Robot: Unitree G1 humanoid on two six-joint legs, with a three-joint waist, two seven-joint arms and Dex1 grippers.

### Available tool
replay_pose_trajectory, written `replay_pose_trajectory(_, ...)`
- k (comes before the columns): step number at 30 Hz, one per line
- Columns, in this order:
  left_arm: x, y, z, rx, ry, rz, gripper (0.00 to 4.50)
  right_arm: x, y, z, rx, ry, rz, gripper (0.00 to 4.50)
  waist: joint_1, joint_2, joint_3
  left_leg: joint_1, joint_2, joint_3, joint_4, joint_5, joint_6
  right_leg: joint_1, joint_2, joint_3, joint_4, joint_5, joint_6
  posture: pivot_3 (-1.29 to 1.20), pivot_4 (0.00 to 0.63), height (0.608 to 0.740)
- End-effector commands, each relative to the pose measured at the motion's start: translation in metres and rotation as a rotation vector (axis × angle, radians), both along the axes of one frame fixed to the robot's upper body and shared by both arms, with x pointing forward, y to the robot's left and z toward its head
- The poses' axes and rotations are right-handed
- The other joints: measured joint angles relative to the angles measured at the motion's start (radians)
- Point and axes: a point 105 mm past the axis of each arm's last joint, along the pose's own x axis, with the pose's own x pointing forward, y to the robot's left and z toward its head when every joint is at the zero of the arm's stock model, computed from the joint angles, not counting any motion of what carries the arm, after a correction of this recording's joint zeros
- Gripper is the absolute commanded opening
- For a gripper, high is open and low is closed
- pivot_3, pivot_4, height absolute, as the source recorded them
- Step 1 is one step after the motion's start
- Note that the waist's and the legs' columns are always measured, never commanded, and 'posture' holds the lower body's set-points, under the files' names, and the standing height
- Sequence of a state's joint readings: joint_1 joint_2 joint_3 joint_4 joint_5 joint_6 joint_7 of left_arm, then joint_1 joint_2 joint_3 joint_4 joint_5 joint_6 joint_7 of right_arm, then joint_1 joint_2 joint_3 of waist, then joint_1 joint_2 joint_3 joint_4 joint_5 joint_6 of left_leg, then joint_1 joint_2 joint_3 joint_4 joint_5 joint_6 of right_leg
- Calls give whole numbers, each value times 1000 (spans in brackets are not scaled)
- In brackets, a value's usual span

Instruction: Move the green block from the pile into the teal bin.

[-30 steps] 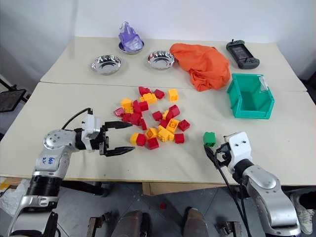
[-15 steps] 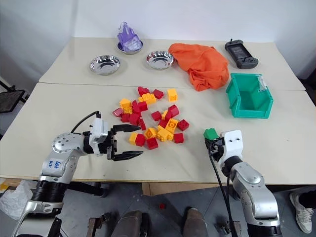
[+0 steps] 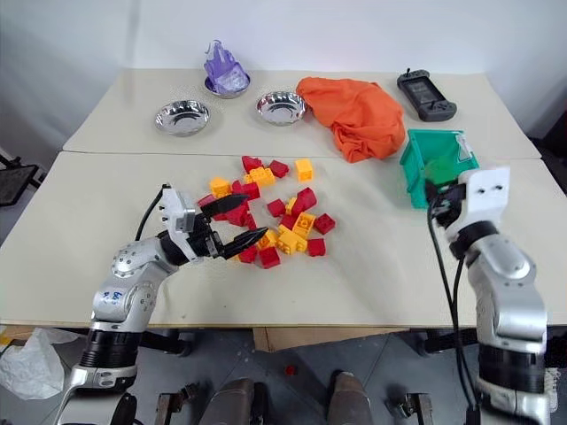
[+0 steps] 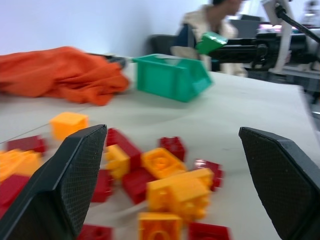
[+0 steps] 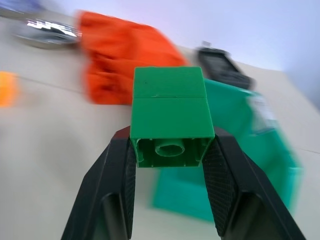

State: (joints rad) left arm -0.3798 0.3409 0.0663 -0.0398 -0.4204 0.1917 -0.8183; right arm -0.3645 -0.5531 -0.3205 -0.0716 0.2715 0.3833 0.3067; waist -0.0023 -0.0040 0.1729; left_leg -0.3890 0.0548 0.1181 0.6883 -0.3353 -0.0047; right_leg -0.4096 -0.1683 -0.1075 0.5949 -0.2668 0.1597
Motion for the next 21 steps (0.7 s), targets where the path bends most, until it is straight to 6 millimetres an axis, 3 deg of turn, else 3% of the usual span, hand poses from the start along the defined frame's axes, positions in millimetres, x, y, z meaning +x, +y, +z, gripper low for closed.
replay_pose_trajectory(1,-5,0,11,-6,-52,21,4500,14,-18,8,-19,-17,-83,1448,-1,0,0,0,0,0,0,0,0,0,0,0,0,0,0,0,150,740)
replay_pose_trajectory(5,-6,0,13,3,-66,30,4500,30,-39,16,63,-54,-203,1448,-3,0,0,0,0,1,-1,0,0,0,0,0,0,0,0,0,150,740)
replay_pose_trajectory(14,-2,7,13,9,-70,64,4500,38,-32,10,76,-66,-138,4445,-2,0,0,0,0,1,-2,0,-1,0,0,0,-1,0,0,0,150,740)
replay_pose_trajectory(18,-5,12,4,55,-65,73,4500,23,-19,16,21,-117,5,4445,-2,0,0,0,0,1,-3,1,-1,0,0,0,-2,0,0,0,150,740)
replay_pose_trajectory(21,-6,35,-14,144,-49,146,4500,-11,13,2,-95,-119,275,4445,0,0,0,0,0,1,-5,1,-1,0,0,-1,-3,0,0,0,150,740)
